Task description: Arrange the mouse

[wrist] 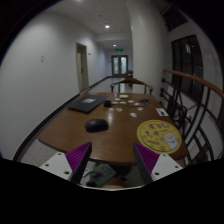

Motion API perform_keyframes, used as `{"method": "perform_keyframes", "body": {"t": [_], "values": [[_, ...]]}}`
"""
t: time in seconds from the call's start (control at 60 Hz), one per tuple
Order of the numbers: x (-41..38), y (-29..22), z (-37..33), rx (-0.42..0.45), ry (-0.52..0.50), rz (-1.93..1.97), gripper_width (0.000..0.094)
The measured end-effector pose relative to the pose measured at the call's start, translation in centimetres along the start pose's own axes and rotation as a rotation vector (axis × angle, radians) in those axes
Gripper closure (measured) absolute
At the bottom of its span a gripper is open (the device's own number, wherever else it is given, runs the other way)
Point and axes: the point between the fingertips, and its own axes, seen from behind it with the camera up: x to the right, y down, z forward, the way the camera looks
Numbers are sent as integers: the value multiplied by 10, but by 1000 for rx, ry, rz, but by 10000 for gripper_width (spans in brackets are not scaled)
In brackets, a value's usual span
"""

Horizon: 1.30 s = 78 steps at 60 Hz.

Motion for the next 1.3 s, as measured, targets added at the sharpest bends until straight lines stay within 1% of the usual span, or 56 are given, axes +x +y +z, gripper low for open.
{"method": "perform_keyframes", "body": {"t": [0.033,0.083,0.117,0.133,0.2,0.317,0.383,0.4,0.417,0.483,0.567,0.683,0.733,0.8,0.817,0.883,0.933,0.983,1.033,1.1,1.2,1.267,1.3], "values": [[-11,0,17,-8,-22,-4,88],[-26,6,40,-47,-42,8,88],[-40,8,55,-63,-73,11,87],[-44,12,51,-68,-93,9,86],[-75,11,87,-95,-143,-5,88],[-107,13,127,-139,-190,-12,92],[-109,14,154,-178,-171,-1,84],[-107,13,161,-180,-157,1,89],[-106,6,168,-162,-147,-3,105],[-107,-2,181,-164,-125,-4,93],[-113,-12,204,-181,-116,-6,97],[-115,-23,233,-220,-59,-45,112],[-116,-26,242,-226,-48,-73,162],[-120,-28,248,-217,-61,-72,443],[-121,-28,249,-214,-65,-66,445],[-123,-29,250,-214,-83,-100,533],[-128,-31,246,-203,-124,-105,585],[-132,-31,236,-204,-167,-121,607],[-134,-52,217,-140,-205,-133,609],[-116,-97,183,-21,-198,-152,611],[-49,-158,129,105,-140,-91,610],[18,-184,106,171,-52,-71,610],[52,-190,96,181,-2,-70,610]]}}
